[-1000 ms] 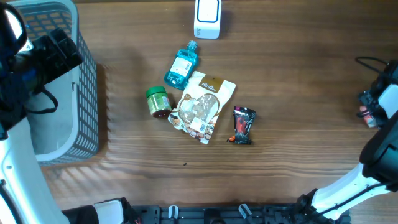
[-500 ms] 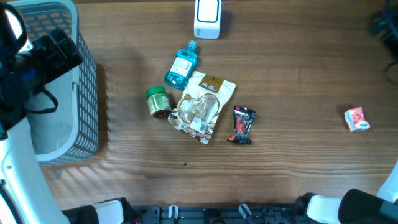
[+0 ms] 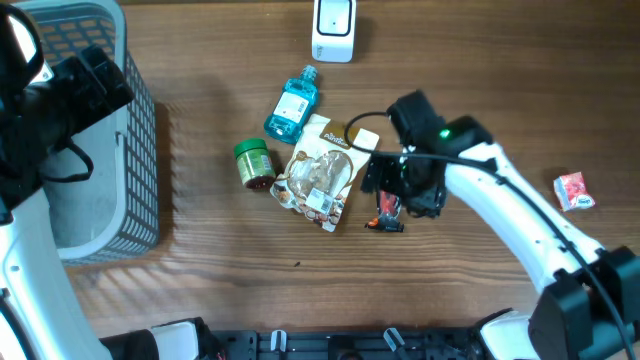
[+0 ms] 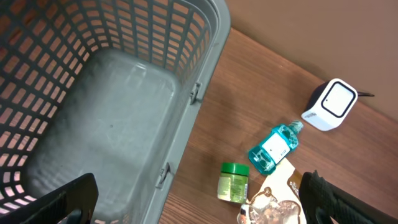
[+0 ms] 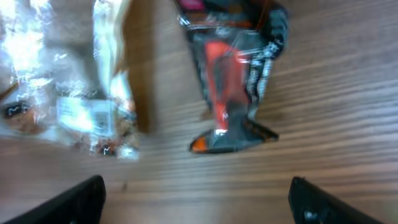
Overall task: Scan the item barcode
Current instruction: 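Reach the right gripper to the black wrench package and grasp it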
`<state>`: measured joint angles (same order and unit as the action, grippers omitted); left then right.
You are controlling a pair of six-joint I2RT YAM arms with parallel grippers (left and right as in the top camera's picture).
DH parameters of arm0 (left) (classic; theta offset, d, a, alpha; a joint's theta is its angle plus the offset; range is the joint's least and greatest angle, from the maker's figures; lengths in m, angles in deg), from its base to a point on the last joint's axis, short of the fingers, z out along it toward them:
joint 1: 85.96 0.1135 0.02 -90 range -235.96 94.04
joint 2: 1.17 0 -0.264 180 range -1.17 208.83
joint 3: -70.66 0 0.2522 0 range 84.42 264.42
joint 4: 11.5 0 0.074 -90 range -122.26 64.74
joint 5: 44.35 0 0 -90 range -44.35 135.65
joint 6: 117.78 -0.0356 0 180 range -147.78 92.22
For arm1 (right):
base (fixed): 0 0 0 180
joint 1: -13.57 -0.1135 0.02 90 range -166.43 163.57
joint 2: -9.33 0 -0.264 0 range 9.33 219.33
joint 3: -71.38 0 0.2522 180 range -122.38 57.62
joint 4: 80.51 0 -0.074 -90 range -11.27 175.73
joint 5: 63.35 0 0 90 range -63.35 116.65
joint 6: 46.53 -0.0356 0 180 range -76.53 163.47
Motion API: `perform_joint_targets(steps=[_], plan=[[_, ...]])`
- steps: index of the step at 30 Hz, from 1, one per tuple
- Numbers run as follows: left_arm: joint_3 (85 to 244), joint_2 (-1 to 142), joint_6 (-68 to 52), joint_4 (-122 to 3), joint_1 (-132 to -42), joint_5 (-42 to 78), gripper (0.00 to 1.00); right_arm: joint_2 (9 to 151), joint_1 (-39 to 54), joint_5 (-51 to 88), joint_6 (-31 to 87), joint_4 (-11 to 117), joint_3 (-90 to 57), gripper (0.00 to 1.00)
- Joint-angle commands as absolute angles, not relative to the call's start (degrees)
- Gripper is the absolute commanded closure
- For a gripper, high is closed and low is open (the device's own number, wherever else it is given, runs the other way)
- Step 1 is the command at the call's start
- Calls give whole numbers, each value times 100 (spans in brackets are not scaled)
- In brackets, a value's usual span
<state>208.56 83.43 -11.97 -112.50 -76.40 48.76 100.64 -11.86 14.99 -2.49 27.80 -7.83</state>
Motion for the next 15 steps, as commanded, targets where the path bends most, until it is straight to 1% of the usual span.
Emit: perform_joint_targets(steps=[1,4,6,9,12,14,15], plan=[[20904,8376,-1190,-11237,-7594,4848,0,10400,-1251,1597,-1070,3435,-169,14],[20904,8376,-1190,-11237,-7594,4848,0,10739,-1251,1591,-1051,3770,-123,16],[20904,8376,-1190,-11237,-7594,4850,0,10897,-1251,1623,-1022,3931,-125,20],[20904,8376,-1188,-11237,-7594,4848,0,11017,-1251,1669,-690,4270,-125,20],[20904,8376,-1190,-11237,-7594,4848,0,11021,-1249,1846,-596,4275,-125,21],[20904,8376,-1190,-11237,-7594,4848,0,11021,-1249,1862,-524,4323,-125,29],[20904,8376,-1188,-11237,-7594,4850,0,11021,-1249,1859,-432,4369,-125,37]])
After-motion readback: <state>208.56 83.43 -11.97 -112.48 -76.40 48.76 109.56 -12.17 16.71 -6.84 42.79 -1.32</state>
